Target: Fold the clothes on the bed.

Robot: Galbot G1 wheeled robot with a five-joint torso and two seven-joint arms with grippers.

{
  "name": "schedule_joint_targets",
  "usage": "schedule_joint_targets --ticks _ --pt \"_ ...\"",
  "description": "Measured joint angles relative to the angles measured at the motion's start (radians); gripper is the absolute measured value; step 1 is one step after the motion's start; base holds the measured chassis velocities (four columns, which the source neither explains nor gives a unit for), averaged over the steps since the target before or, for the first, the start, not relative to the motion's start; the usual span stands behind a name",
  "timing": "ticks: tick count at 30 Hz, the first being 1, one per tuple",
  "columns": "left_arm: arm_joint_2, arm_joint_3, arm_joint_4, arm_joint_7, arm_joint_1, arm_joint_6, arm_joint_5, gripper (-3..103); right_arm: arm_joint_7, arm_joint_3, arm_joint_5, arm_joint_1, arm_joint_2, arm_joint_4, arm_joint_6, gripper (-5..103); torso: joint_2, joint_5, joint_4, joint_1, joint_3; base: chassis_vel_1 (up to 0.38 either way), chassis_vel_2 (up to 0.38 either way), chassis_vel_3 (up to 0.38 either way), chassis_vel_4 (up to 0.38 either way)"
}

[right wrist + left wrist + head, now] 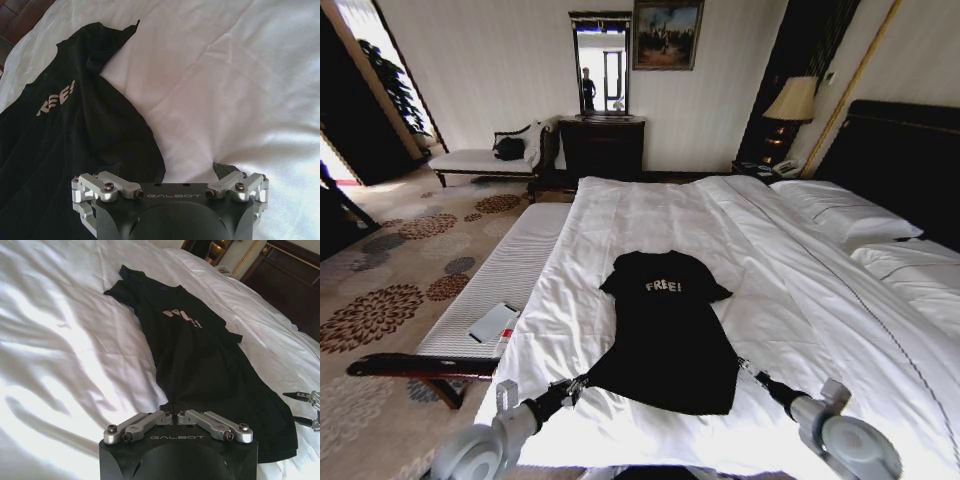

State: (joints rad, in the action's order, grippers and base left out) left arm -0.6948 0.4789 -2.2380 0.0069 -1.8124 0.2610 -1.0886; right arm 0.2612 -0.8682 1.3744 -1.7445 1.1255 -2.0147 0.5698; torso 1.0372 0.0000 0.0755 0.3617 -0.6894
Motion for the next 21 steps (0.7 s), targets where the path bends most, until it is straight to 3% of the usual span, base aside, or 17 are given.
schedule_joint_targets --ticks 10,21 --pt "0.001 0.172 -0.002 0.0 -0.057 -0.005 -0.09 0 0.0 0.053 -0.034 0.013 0.045 -0.011 -0.006 100 0.0 -0.0001 0.0002 0.0 0.0 0.0 0.0 0.0 0.0" --pt "-0.017 0.142 0.01 0.0 -0.061 -0.013 -0.059 0 -0.011 0.058 -0.064 -0.034 0.057 -0.045 -0.003 100 0.0 0.0 -0.0001 0.0 0.0 0.0 0.0 0.0 0.0"
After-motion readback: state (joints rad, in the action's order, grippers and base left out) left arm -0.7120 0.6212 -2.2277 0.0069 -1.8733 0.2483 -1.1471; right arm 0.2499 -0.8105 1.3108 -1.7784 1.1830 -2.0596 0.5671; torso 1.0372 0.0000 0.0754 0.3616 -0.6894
